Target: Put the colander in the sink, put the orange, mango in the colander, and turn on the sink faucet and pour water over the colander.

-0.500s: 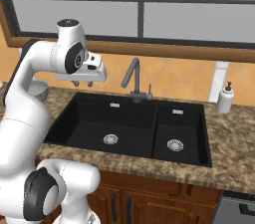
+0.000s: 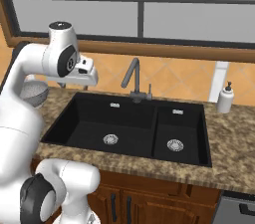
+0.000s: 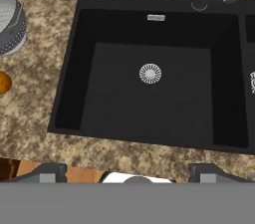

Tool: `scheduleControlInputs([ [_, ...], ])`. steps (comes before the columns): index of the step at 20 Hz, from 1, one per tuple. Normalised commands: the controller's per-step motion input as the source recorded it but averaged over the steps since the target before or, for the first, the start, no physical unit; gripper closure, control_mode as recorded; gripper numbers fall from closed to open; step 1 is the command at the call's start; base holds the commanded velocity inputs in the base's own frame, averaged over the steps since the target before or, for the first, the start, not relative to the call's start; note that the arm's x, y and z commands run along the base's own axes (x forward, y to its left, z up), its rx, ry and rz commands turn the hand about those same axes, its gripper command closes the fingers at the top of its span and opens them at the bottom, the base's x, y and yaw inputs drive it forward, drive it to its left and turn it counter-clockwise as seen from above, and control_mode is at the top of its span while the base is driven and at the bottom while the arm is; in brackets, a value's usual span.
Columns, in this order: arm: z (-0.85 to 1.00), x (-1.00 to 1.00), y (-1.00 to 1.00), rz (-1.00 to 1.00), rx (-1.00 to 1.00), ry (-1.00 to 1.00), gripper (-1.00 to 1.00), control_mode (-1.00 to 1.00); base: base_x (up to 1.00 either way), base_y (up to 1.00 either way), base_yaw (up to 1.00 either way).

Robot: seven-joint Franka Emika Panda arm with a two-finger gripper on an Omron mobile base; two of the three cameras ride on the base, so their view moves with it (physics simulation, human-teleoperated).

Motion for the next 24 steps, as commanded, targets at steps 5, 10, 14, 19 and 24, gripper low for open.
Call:
scheduleControlInputs([
  [5, -0.28, 0.09, 0.72, -0.19, 0.00, 0.01, -1.00, -1.00, 0.00, 0.00, 0.00],
  [10, -0.34, 0.18, 0.67, -0.20, 0.14, 0.00, -1.00, -1.00, 0.00, 0.00, 0.00],
  [14, -0.34, 0.24, 0.69, -0.23, 0.20, 0.00, -1.00, -1.00, 0.00, 0.00, 0.00],
  [19, -0.21, 0.34, 0.61, -0.19, 0.16, 0.00, -1.00, -1.00, 0.00, 0.00, 0.00],
  [24, -0.11, 0.57, 0.57, -0.16, 0.05, 0.00, -1.00, -1.00, 0.00, 0.00, 0.00],
])
